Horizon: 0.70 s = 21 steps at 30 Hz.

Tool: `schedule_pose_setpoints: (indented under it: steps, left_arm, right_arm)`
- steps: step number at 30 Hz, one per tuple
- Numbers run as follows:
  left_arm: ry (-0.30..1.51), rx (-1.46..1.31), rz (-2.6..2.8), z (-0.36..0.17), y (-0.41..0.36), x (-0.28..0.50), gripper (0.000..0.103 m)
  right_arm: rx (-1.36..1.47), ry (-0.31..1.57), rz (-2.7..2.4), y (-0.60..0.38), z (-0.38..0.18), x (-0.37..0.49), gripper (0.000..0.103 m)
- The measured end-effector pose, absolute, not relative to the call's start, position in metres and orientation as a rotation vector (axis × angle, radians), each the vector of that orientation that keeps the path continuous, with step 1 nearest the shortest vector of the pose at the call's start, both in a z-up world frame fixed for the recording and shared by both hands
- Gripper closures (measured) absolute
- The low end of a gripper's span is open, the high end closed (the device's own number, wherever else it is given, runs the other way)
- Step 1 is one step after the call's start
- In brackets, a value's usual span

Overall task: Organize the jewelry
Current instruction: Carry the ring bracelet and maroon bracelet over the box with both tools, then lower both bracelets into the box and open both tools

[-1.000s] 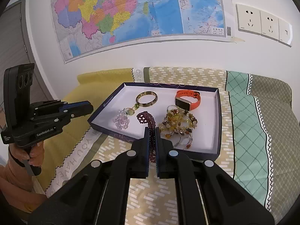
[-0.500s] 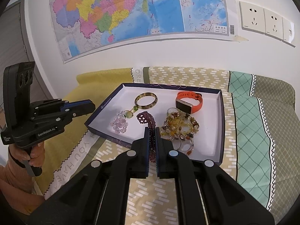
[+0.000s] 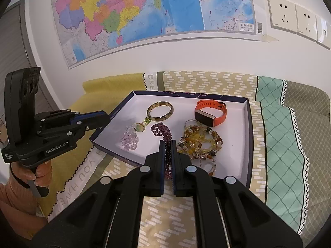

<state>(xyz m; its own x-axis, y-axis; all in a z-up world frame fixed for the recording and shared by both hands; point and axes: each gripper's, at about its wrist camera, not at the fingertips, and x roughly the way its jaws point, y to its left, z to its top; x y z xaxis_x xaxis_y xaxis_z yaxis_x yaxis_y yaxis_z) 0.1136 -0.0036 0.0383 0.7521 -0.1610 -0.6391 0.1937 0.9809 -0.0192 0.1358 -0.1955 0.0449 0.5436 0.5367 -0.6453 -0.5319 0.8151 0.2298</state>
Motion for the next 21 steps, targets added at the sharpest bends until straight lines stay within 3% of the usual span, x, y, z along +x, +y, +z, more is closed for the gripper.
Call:
schedule_pose_setpoints:
  steps: [21]
  left_arm:
    - [0.721,0.053,-0.16,0.029,-0.006,0.129,0.092]
  right_arm:
    - [0.013,0.809,0.622,-0.194,0.029,0.15,0.098]
